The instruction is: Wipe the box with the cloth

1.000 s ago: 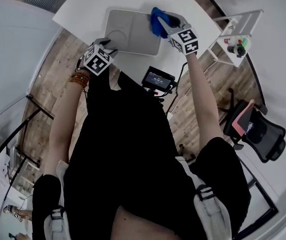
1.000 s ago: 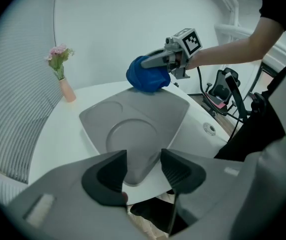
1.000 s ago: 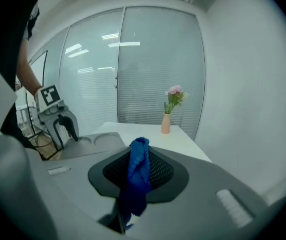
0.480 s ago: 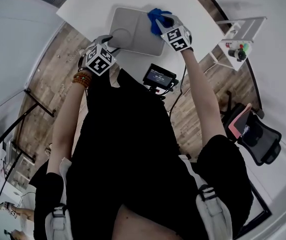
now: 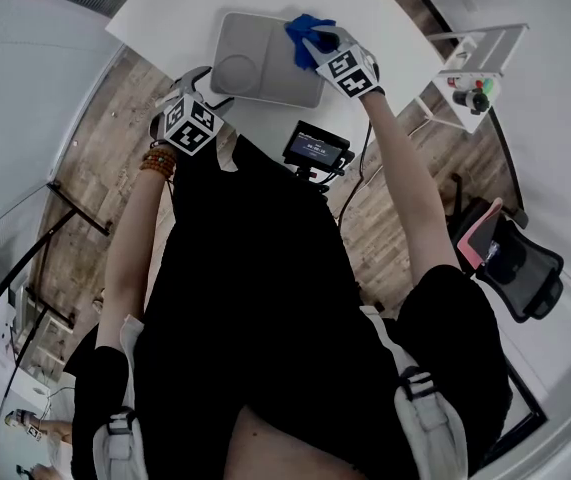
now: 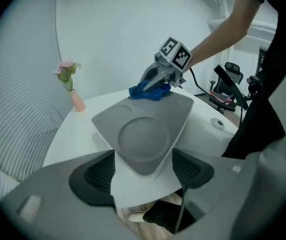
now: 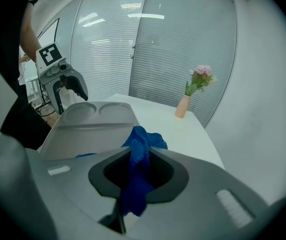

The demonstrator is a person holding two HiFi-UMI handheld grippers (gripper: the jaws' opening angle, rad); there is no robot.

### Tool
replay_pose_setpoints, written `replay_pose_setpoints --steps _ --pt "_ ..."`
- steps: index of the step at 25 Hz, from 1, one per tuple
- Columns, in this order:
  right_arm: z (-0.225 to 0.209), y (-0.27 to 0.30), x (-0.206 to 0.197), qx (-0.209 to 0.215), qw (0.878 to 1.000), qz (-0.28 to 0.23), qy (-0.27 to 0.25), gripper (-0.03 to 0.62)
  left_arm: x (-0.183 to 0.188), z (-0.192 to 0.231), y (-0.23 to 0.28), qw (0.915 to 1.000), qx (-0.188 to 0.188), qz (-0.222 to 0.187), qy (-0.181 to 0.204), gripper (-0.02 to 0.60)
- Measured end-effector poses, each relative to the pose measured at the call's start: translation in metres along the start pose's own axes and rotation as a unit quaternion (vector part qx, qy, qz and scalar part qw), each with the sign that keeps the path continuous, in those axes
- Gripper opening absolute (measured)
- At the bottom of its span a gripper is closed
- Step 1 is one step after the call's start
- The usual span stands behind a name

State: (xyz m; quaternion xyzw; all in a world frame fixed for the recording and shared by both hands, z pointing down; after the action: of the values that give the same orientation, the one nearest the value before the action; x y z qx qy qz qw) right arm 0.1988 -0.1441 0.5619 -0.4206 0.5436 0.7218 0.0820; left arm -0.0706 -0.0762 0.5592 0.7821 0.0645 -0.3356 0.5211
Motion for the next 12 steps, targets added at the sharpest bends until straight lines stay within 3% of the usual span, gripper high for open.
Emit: replay_pose_setpoints --steps 6,12 --pt "0.010 0.002 0.002 0.020 1.000 0.000 -0.009 0.080 0.005 -0.002 0.000 0.9997 0.013 -0.009 0.020 0.345" --pt "0.018 0.006 0.005 0.042 0.999 0.002 -0.018 0.080 0.002 0.000 0.001 0.9998 0.016 -0.008 0.006 0.345"
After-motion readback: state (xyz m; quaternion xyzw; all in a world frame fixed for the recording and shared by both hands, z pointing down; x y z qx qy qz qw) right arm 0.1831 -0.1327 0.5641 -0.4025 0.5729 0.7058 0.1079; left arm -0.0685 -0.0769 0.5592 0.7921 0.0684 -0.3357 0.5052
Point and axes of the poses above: the fingertips, and each gripper's own axes: y forward along the fingers, z to its left, x out of its top, the point moved 9 cm from there along -y, backward along the fingers, and after that the axes turned 11 degrees about x, right-handed, at the moved point
